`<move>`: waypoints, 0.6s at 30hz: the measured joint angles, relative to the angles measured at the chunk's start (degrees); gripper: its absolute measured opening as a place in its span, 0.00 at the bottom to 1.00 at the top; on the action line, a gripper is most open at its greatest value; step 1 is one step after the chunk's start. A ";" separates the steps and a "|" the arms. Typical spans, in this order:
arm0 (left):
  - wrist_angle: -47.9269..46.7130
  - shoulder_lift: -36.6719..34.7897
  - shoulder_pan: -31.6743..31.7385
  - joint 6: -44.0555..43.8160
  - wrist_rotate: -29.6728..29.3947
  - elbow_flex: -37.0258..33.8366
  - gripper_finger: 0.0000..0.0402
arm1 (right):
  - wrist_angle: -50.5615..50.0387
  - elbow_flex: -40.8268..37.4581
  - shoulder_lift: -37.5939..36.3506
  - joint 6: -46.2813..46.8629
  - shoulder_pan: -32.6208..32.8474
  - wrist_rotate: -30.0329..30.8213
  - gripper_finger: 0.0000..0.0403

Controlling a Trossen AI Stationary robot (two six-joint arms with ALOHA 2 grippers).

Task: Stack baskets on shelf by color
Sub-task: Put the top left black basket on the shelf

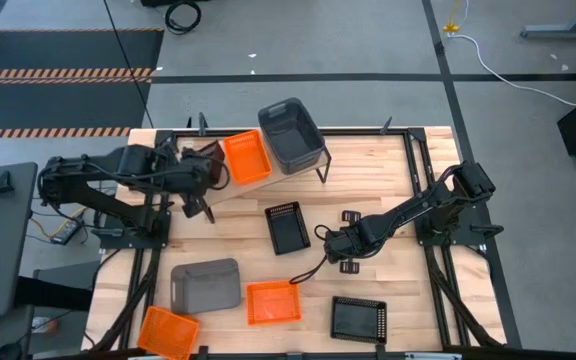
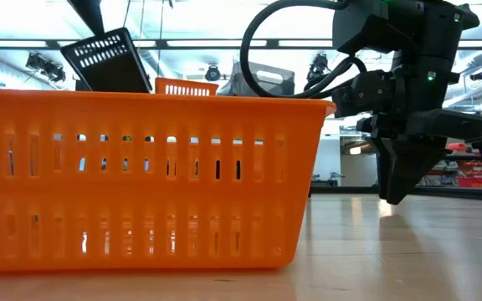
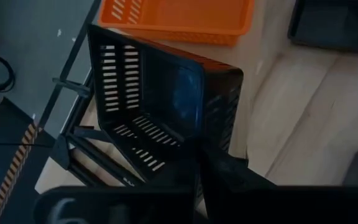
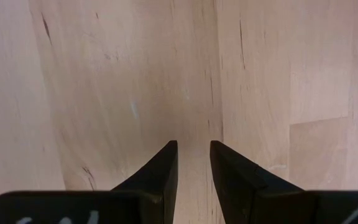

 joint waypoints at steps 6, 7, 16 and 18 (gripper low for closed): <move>0.55 2.46 0.01 -0.07 -0.13 -0.14 0.03 | 0.01 0.00 -0.02 0.00 0.00 0.01 0.25; 0.46 2.90 0.00 -0.04 -0.13 -0.13 0.03 | 0.05 0.00 0.00 0.00 0.00 0.01 0.25; 0.89 8.99 0.02 0.24 1.53 -0.15 0.06 | 1.09 0.00 0.00 -0.25 0.00 -0.01 0.25; 1.05 10.05 0.04 0.24 1.85 -0.15 0.08 | 1.29 0.00 0.00 -0.52 0.00 0.01 0.25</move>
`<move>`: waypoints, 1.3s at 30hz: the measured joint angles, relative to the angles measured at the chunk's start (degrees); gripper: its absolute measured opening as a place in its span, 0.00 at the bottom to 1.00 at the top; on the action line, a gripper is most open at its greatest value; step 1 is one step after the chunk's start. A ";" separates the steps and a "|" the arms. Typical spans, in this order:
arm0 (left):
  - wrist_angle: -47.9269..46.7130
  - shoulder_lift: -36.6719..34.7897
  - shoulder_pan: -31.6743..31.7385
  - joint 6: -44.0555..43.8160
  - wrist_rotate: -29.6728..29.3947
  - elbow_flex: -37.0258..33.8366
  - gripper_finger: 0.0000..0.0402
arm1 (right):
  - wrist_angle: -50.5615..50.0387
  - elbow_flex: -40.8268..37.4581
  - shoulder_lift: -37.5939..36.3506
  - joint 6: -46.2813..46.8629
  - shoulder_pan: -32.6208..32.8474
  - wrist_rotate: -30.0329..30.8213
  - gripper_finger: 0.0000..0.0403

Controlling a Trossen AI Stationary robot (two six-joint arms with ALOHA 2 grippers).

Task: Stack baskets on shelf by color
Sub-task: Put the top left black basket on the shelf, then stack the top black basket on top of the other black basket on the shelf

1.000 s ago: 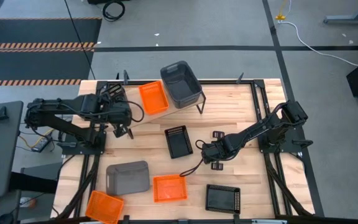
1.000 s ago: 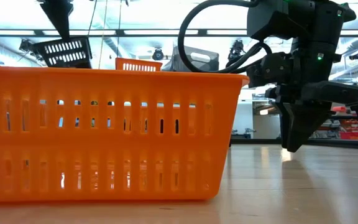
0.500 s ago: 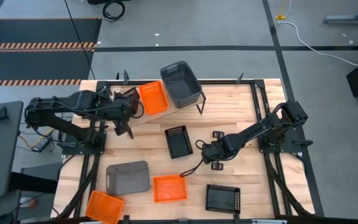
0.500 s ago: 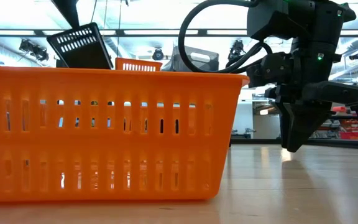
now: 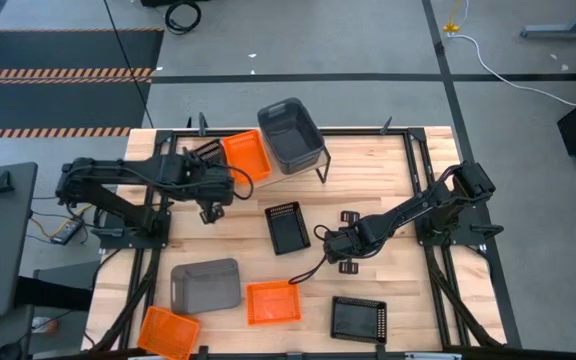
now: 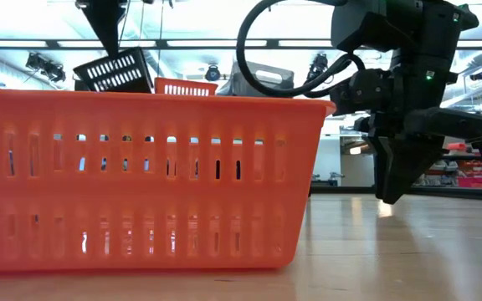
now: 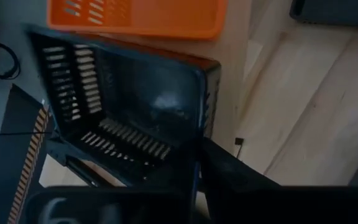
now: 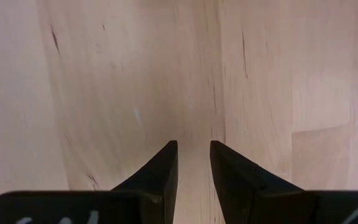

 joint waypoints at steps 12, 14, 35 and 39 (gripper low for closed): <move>1.64 1.15 0.07 0.02 1.04 0.01 0.17 | 0.70 0.00 0.00 -0.13 0.00 0.00 0.25; 1.36 1.12 0.07 0.04 1.01 0.42 0.17 | 0.75 0.00 0.00 -0.15 0.00 0.00 0.25; 23.73 2.51 -10.90 7.98 3.96 5.54 0.15 | 1.14 0.25 -0.11 -1.62 0.00 -0.07 0.25; 26.20 5.51 -11.91 7.71 4.00 2.60 0.14 | 0.47 2.55 -1.50 -1.42 0.71 -1.16 0.25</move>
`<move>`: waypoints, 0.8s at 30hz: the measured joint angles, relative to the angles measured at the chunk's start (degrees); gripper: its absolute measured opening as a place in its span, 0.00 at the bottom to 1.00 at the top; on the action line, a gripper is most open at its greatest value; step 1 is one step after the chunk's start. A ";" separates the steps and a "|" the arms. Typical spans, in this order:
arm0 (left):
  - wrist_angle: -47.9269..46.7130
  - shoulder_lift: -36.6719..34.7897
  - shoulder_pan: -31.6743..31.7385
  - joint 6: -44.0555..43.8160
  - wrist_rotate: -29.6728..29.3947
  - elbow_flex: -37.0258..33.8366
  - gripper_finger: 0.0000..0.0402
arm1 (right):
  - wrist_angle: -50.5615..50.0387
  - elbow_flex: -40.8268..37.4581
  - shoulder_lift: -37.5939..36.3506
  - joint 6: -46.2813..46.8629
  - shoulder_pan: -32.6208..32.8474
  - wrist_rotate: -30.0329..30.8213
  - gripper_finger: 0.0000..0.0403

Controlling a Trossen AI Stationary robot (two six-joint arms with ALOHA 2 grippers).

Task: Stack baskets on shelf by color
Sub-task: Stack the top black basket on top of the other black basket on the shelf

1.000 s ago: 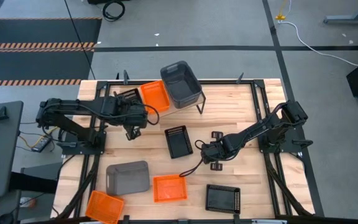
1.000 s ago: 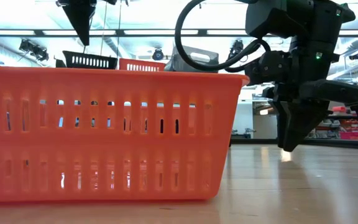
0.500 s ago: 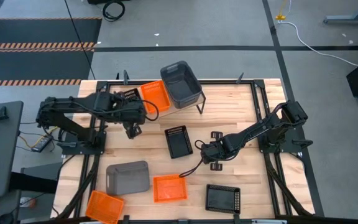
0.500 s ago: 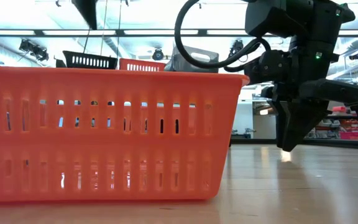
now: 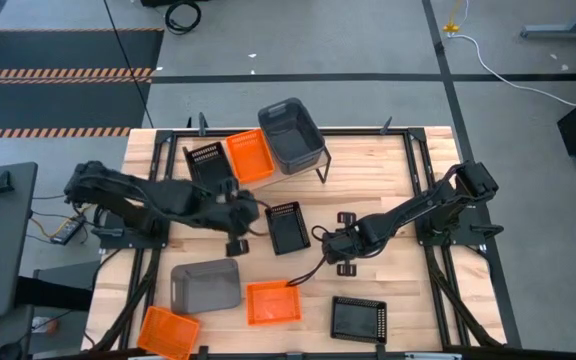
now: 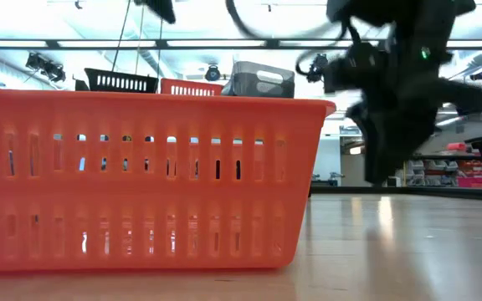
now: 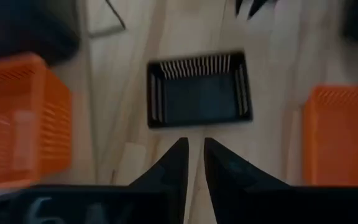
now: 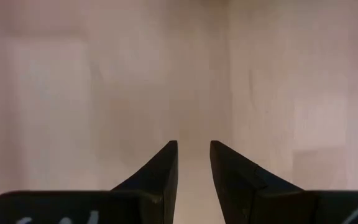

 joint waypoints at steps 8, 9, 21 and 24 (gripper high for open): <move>5.37 9.07 -0.76 1.12 0.84 -1.95 0.18 | -4.99 7.42 -9.16 0.41 3.58 1.68 0.25; 7.35 9.95 -0.89 2.01 0.87 -1.95 0.19 | -5.65 7.86 -10.68 0.45 4.16 3.15 0.24; 19.65 19.02 -1.59 4.16 5.95 -1.89 0.31 | -24.00 8.09 -26.49 9.78 6.74 16.55 0.24; 19.81 21.08 -1.04 2.98 6.12 -1.92 0.37 | -24.68 8.05 -27.33 10.92 6.75 16.75 0.24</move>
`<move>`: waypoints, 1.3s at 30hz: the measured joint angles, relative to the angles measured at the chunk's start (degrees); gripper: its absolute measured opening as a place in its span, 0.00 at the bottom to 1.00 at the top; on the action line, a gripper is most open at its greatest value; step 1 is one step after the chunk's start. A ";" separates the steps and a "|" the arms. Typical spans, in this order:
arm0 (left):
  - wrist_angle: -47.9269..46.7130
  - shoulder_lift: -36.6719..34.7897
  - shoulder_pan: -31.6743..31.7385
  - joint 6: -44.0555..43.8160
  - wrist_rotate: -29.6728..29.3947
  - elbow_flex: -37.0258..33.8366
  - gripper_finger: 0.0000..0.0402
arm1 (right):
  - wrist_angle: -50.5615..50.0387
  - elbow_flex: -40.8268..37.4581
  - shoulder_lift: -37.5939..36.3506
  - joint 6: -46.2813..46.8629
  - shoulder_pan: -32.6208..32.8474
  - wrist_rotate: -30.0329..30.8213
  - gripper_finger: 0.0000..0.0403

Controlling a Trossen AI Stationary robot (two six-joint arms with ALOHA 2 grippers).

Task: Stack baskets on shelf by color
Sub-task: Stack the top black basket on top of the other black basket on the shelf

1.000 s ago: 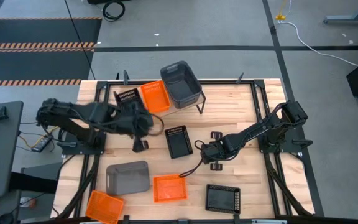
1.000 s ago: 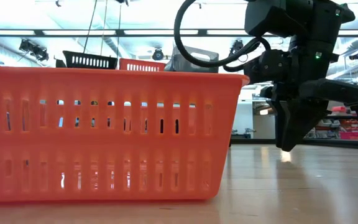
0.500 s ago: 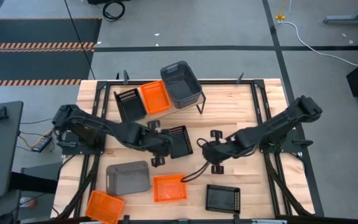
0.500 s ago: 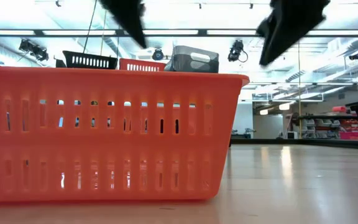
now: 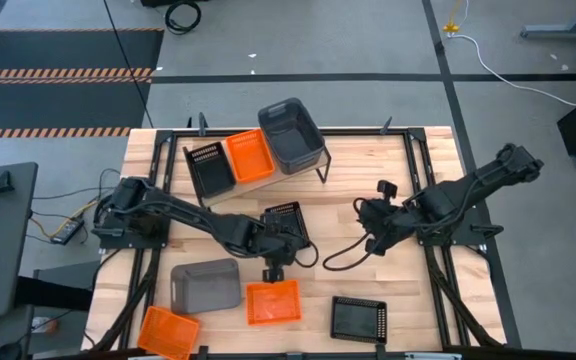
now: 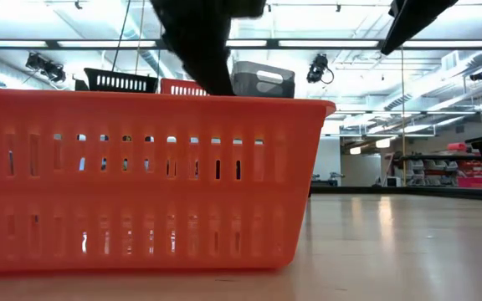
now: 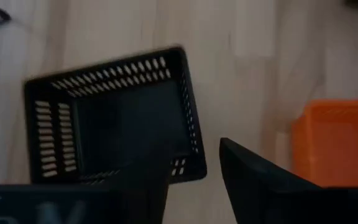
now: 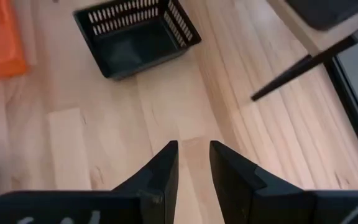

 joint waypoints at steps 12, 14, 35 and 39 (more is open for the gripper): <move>4.98 7.42 2.36 1.25 4.58 0.02 0.56 | -0.22 -3.89 2.06 0.13 1.22 -0.09 0.24; 5.06 8.17 2.53 1.18 4.63 0.04 0.57 | -0.62 -5.32 2.01 0.97 1.22 -0.13 0.24; 1.96 13.45 4.27 1.96 4.08 0.04 0.03 | 3.80 -12.52 2.10 3.93 1.24 -0.56 0.25; -3.22 12.35 3.56 1.36 4.38 1.93 0.02 | 4.48 -13.26 2.10 3.93 1.22 -0.57 0.25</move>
